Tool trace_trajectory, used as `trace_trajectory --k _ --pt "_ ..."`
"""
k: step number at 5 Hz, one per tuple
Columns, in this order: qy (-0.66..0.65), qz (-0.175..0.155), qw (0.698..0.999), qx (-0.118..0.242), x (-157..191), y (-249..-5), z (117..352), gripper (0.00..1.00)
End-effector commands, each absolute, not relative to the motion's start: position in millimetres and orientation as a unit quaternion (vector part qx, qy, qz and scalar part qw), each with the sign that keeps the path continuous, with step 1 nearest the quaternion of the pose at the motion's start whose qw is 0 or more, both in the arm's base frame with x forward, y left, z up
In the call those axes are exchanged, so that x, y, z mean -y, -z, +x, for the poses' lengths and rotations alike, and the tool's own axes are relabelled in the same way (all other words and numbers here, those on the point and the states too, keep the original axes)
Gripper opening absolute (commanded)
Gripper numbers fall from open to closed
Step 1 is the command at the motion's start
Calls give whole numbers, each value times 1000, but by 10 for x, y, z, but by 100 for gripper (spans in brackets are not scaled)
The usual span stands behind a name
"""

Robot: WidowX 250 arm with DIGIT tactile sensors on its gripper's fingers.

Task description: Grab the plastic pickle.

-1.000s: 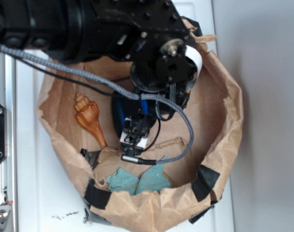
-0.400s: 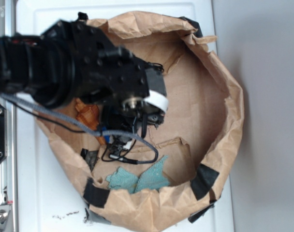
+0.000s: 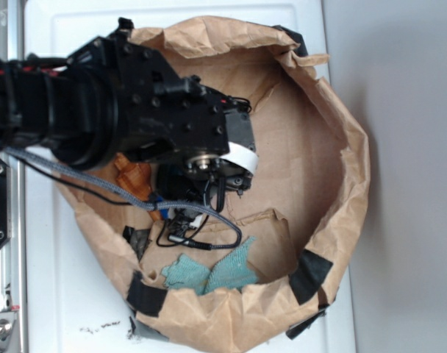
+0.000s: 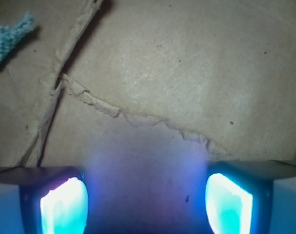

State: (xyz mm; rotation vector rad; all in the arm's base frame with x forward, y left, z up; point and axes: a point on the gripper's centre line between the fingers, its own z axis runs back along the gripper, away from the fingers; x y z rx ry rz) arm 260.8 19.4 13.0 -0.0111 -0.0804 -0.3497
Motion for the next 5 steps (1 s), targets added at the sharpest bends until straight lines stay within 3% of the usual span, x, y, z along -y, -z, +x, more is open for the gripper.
trace_trajectory --k 1,2,3,5 --pt "181 -5 983 44 -180 -77 2639 100" --pt "118 -61 991 10 -252 -380 2598 100" --pt "74 -88 993 -2 -323 -522 2575 100" --pt "11 -110 994 13 -382 -712 2622 100"
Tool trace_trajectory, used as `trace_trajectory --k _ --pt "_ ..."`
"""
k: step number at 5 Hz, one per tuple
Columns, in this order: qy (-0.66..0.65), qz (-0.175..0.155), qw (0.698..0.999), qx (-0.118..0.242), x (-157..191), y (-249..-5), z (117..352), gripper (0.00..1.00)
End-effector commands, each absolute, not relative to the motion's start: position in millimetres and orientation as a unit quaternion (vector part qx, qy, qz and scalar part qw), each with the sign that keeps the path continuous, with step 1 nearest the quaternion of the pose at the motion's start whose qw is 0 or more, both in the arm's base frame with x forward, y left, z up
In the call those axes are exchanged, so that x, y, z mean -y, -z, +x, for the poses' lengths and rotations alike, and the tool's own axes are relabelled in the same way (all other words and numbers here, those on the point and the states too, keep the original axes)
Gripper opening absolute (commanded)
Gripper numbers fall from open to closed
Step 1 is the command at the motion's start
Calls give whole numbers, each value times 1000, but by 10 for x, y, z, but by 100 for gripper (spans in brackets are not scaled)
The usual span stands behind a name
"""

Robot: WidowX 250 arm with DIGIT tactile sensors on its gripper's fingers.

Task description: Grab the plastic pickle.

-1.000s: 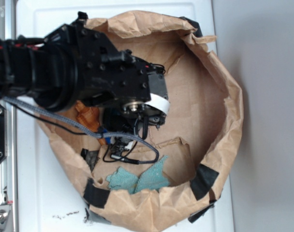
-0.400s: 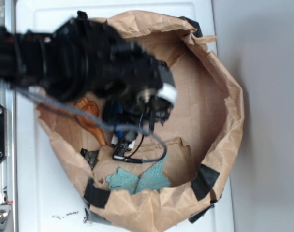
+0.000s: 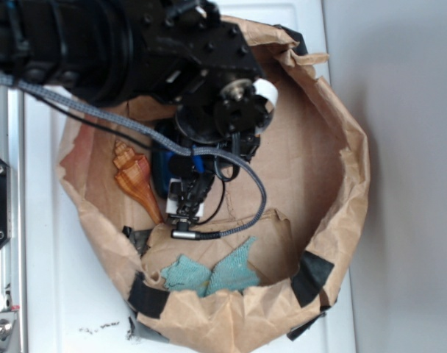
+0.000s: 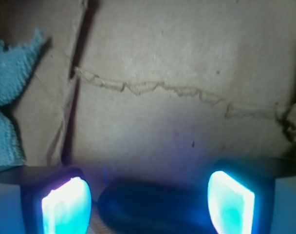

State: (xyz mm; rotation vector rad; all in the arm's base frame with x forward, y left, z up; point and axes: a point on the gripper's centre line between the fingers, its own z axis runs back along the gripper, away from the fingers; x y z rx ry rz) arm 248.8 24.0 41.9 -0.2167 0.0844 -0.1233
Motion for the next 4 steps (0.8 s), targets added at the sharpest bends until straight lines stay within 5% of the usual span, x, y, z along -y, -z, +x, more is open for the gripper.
trace_trajectory --k 1,4 --pt "-37 -108 992 54 -439 -760 2609 100" --pt "-166 -89 982 27 -522 -664 2709 100"
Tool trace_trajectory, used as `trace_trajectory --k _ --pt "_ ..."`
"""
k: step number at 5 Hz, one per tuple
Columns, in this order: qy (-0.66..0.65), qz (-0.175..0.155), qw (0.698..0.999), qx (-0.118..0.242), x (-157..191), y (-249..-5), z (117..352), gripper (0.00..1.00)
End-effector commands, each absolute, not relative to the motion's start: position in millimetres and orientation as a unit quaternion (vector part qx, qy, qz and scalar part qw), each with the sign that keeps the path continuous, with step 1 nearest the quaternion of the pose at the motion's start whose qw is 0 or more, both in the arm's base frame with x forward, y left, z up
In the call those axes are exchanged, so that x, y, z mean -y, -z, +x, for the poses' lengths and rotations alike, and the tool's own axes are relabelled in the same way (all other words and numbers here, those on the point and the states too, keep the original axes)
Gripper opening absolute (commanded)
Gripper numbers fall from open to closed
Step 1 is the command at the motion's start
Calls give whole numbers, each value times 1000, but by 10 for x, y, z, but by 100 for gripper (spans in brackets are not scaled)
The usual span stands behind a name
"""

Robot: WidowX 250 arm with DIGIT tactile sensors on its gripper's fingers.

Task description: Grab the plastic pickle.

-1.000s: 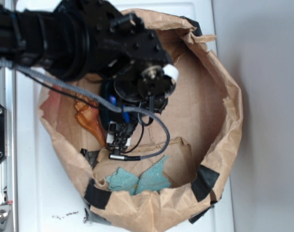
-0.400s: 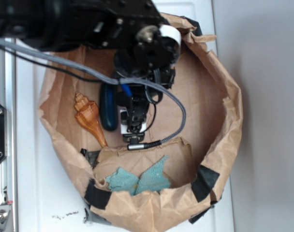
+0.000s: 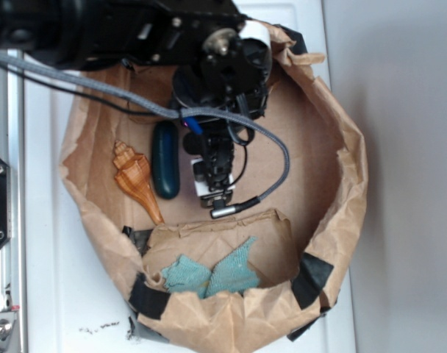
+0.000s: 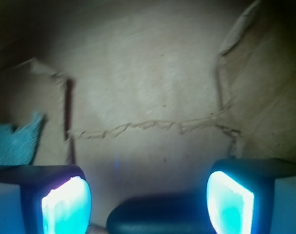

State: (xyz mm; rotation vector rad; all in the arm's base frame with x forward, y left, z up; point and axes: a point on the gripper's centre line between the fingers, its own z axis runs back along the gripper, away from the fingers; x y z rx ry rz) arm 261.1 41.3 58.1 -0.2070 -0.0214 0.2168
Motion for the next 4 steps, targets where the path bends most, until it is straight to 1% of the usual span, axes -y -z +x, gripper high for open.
trace_trajectory --k 1,2,3,4 --pt "-218 -66 973 28 -506 -612 2756 100" --pt "-263 -38 964 17 -497 -522 2796 100" --pt "-287 -34 957 6 -489 -525 2763 100" --pt "-216 -7 975 49 -394 -570 2629 100"
